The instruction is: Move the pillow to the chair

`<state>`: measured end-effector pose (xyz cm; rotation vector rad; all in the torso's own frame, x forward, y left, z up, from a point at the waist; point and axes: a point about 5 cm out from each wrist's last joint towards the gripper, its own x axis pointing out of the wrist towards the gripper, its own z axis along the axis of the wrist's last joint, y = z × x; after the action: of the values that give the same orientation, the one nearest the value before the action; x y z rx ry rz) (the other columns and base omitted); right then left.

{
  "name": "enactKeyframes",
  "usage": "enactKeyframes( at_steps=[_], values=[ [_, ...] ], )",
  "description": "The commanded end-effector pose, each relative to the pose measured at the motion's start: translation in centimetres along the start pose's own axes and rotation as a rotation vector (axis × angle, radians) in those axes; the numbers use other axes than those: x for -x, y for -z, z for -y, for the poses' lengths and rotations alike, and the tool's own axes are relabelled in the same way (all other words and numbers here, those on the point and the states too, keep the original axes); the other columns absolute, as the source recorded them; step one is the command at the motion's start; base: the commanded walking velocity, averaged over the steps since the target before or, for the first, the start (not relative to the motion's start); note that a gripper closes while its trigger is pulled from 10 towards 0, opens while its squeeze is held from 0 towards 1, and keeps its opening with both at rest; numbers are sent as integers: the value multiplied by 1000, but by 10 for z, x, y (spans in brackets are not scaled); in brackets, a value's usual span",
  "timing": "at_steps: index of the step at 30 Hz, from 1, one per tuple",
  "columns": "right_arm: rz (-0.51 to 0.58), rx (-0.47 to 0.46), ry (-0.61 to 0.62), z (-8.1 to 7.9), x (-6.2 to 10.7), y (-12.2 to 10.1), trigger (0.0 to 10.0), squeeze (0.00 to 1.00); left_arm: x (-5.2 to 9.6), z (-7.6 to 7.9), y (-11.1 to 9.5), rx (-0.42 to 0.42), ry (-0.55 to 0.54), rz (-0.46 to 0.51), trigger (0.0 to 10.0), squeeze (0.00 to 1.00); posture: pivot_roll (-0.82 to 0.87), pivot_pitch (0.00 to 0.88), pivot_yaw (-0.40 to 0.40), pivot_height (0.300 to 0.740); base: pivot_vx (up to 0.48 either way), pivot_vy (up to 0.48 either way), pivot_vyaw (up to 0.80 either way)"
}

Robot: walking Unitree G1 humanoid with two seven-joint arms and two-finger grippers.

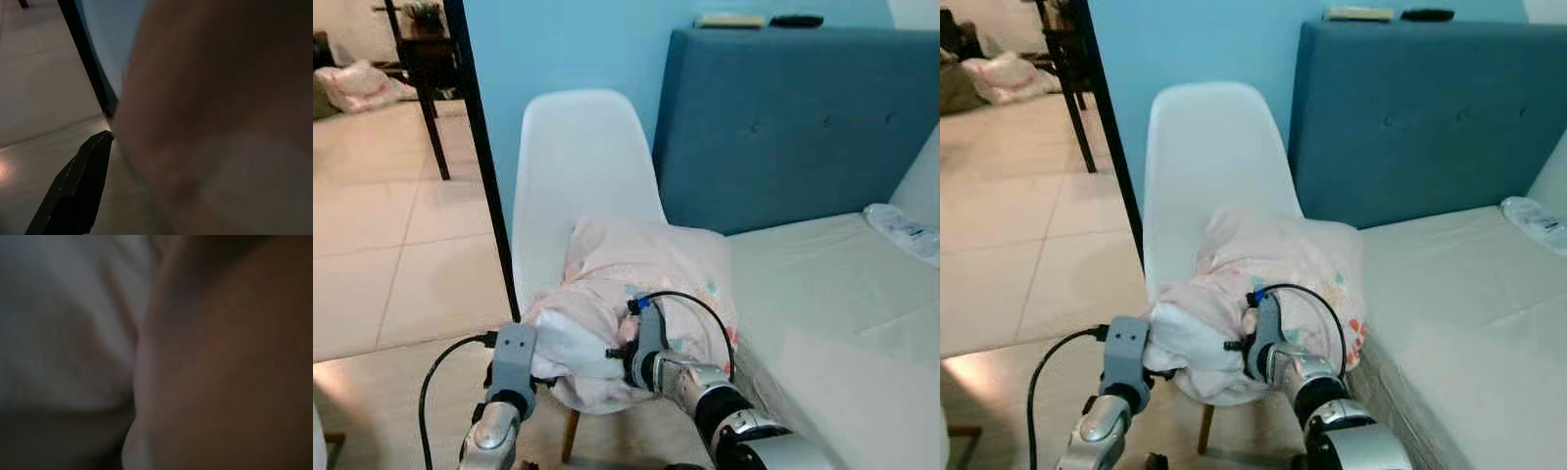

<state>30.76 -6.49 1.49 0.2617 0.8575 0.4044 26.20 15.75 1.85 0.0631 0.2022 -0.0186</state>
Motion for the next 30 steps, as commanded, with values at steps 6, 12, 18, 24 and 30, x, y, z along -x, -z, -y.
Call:
enactKeyframes(
  at_steps=[6,12,18,24,30],
  values=[
    [-117,-30,87,14,1,30,10000,0,-3,-2,-10,5,-13,39,10000,0,165,30,-50,571,0,0,0],
    [-128,-31,84,15,1,33,10000,0,-5,-1,-11,5,-9,39,10000,0,162,29,-49,571,0,0,0],
    [-74,-70,11,9,-1,30,10000,525,-5,1,-10,4,-3,36,10000,0,161,27,-50,571,0,0,0],
    [31,-66,-191,-7,-1,16,10000,1000,-6,1,-9,-3,2,31,10000,0,160,14,-50,571,0,0,0],
    [22,-40,-276,-2,4,11,10000,1000,-8,0,-10,-8,3,29,10000,0,155,0,-51,571,0,0,0]
  ],
)
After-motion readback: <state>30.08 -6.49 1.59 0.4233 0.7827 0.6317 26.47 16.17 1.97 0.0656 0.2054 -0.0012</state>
